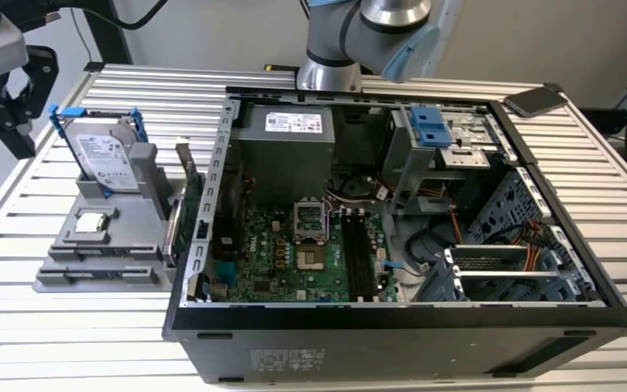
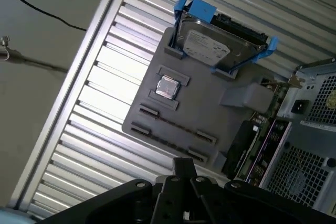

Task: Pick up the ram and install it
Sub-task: 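Pick up the ram and move it above insertion slot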

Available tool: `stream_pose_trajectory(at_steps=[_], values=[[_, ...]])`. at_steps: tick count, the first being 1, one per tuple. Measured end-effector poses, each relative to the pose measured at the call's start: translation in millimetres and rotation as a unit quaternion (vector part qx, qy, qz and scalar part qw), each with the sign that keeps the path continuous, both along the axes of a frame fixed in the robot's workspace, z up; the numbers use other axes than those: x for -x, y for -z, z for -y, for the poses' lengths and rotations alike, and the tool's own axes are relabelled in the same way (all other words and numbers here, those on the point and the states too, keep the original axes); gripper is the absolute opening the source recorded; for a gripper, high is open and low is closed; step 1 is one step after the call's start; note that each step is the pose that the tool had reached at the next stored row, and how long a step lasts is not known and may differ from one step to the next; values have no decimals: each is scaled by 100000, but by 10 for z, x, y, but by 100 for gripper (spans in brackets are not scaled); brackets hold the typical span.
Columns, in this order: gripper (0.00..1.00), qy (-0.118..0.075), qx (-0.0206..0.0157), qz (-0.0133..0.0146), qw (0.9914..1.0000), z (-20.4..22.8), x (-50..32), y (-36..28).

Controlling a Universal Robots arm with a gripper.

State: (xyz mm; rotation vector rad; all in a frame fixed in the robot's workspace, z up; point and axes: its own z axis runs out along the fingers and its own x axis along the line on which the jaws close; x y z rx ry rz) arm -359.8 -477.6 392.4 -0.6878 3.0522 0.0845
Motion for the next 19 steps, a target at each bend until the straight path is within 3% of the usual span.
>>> stream_pose_trajectory(at_steps=[4, 10, 15, 19], values=[[0, -2692, 26, -1, 99964, 0, 0, 0], [0, -6387, 39, 3, 99796, 0, 0, -1], [0, -9080, 41, 2, 99587, 0, 0, -2], [0, -11347, 42, 3, 99354, 0, 0, -2]])
